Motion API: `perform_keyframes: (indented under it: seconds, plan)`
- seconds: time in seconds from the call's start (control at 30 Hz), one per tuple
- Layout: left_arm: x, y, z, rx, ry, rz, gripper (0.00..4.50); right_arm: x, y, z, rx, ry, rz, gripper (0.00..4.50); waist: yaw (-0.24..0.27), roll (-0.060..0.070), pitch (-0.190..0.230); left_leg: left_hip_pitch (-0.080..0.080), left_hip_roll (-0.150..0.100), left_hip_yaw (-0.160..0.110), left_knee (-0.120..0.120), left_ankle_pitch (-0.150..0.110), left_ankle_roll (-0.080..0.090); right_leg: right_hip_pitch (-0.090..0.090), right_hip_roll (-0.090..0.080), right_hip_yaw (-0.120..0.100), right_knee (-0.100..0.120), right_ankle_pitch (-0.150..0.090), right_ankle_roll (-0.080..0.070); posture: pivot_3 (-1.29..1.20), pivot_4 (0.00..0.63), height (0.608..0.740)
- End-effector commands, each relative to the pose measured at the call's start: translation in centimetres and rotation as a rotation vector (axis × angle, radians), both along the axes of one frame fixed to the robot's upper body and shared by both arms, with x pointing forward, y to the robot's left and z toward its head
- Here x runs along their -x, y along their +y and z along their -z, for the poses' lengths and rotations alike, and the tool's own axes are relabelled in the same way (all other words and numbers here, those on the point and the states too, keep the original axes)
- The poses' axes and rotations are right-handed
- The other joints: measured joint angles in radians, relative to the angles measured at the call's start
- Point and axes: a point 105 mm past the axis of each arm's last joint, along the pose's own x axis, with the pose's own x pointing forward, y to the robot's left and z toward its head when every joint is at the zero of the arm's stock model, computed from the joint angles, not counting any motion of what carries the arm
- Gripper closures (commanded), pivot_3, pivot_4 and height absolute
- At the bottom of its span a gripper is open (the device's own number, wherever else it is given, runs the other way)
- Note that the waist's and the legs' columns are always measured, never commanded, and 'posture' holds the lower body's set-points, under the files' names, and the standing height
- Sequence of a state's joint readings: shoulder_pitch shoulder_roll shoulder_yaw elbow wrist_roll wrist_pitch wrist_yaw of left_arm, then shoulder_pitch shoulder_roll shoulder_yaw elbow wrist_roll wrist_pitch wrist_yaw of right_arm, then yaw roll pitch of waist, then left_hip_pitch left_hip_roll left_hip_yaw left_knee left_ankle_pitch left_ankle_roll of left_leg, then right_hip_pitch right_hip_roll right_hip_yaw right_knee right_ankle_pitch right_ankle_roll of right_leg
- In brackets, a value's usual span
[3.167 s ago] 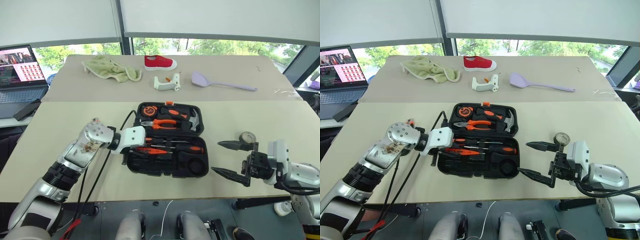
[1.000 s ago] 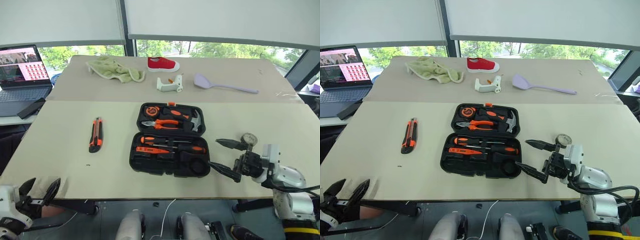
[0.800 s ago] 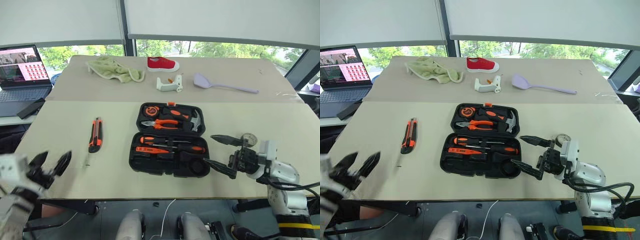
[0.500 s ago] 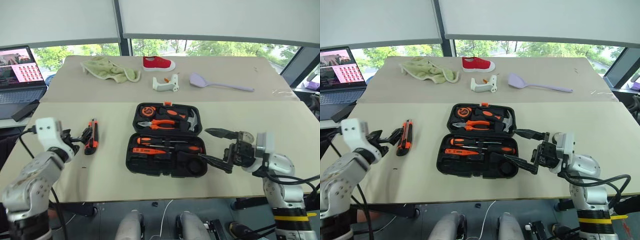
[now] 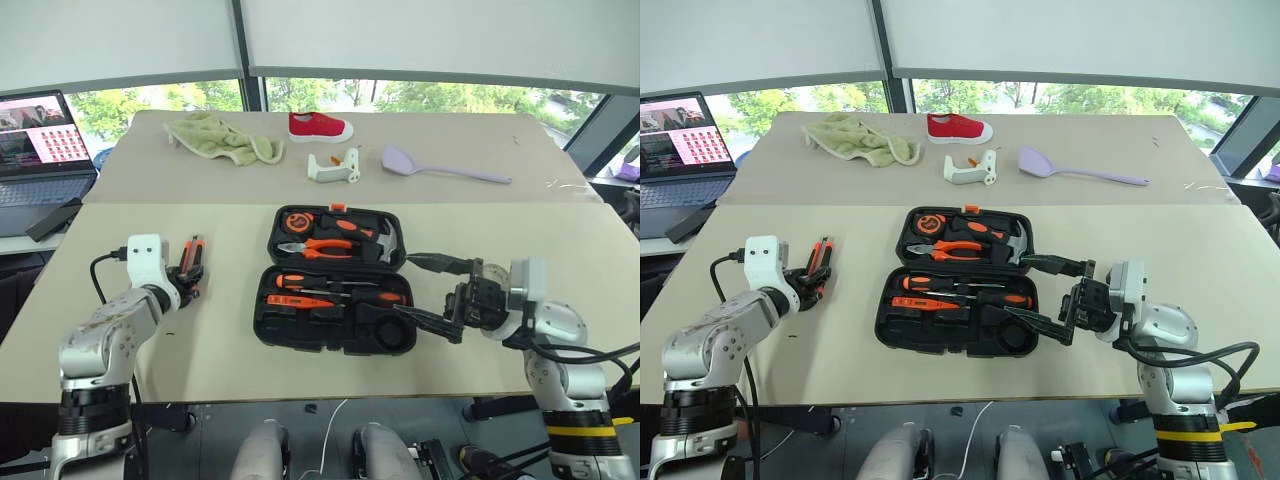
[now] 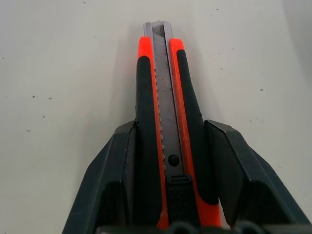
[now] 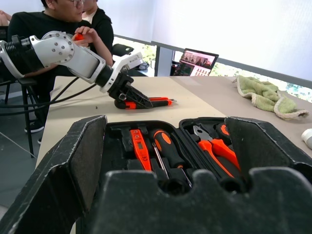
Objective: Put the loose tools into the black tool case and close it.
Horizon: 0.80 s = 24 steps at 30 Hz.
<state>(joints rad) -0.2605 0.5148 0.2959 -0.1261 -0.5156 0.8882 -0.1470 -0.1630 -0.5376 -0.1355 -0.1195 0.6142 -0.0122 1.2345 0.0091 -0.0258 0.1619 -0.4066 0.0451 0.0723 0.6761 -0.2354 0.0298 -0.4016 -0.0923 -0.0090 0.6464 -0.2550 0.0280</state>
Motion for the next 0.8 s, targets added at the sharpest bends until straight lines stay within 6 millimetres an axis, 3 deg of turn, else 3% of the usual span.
perform_keyframes:
  seconds: [0.03, 0.17, 0.27, 0.37, 0.47, 0.63, 0.8]
  plan:
    - [0.2, 0.4, -3.7, -0.003, -0.193, 0.095, 2.80, 0.5, -0.3, -0.9, -0.012, -0.031, -0.001, 0.00, 0.000, 0.000, 0.000, 0.000, 0.000, 0.000, 0.000, 0.000, 0.000, 0.000, 0.000, 0.000, 0.000, 0.000, 0.000, 0.00, 0.150, 0.740]
    - [2.6, -3.1, -8.0, -0.075, -0.409, 0.588, 2.80, 0.7, -1.1, -1.0, 0.011, -0.035, 0.023, 0.00, 0.000, -0.001, 0.001, -0.003, 0.001, 0.001, 0.000, 0.000, -0.001, -0.003, 0.001, -0.001, 0.000, 0.000, -0.001, 0.00, 0.150, 0.740]
    - [6.0, -7.0, -7.4, -0.153, -0.303, 1.073, 2.80, 1.2, -2.4, -0.2, 0.080, -0.014, 0.032, 0.00, 0.004, 0.000, 0.001, -0.003, 0.001, 0.003, 0.000, 0.000, -0.001, -0.003, 0.000, -0.001, -0.001, 0.000, -0.003, 0.00, 0.150, 0.740]
    - [7.9, -10.2, -6.6, -0.190, -0.218, 1.376, 2.80, 1.8, -3.3, 0.6, 0.132, 0.015, 0.030, 0.00, 0.010, 0.003, 0.000, -0.002, 0.000, 0.005, -0.001, 0.000, 0.000, -0.001, -0.002, -0.001, -0.003, 0.000, -0.003, 0.00, 0.150, 0.740]
    - [8.4, -13.1, -5.9, -0.227, -0.180, 1.553, 2.80, 2.2, -3.7, 0.9, 0.153, 0.032, 0.036, 0.00, 0.009, 0.002, 0.001, -0.003, 0.001, 0.010, 0.001, 0.000, 0.001, -0.001, 0.000, 0.000, -0.004, 0.000, -0.002, 0.00, 0.150, 0.740]
    - [6.6, -16.6, -3.1, -0.406, -0.093, 1.635, 2.80, 2.9, -3.7, 1.0, 0.143, 0.049, 0.060, 0.00, 0.004, 0.002, 0.001, -0.004, 0.000, 0.011, 0.001, 0.000, 0.001, -0.002, 0.004, 0.000, -0.003, -0.001, -0.001, 0.00, 0.150, 0.740]
    - [5.9, -17.3, -1.7, -0.461, -0.029, 1.649, 2.80, 3.4, -3.6, 0.8, 0.129, 0.047, 0.099, 0.00, -0.005, 0.002, 0.001, -0.004, 0.001, 0.011, 0.001, 0.000, 0.001, -0.004, 0.007, 0.003, -0.003, -0.001, 0.000, 0.00, 0.150, 0.740]
